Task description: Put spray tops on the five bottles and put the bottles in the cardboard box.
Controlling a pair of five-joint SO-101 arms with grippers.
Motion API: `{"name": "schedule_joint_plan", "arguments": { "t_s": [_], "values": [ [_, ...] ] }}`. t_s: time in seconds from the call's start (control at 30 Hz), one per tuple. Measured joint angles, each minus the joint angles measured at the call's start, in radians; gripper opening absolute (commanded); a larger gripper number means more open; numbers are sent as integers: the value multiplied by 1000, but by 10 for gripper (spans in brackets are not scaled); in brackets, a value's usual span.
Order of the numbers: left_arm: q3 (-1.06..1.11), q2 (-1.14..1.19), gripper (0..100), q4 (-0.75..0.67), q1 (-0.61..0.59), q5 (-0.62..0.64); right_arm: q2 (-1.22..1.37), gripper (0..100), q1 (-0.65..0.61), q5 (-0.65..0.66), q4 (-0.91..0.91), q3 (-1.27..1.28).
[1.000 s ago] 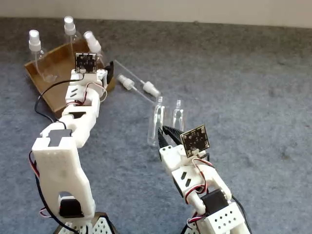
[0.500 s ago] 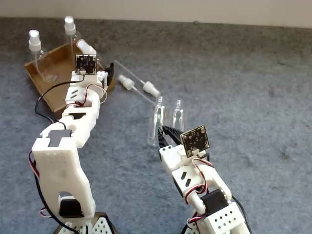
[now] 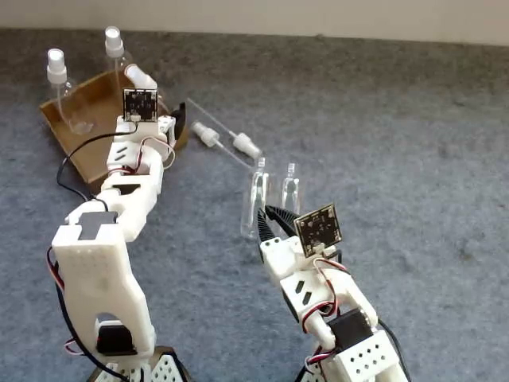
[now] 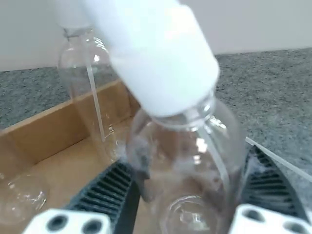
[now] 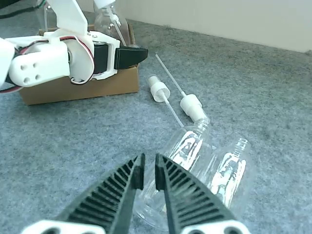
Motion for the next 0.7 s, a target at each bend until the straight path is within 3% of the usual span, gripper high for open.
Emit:
{"name": "schedule_joint_plan", "arguments": {
  "t_s": [0.33, 0.53, 0.7],
  "values": [
    [0, 0, 275, 0, 0, 0, 0, 37, 0, 0, 0, 0],
    [18, -11, 370, 0, 0, 0, 0, 37, 0, 0, 0, 0],
    [98, -71, 372, 0, 0, -2, 0, 37, 0, 0, 0, 0]
  ]
}}
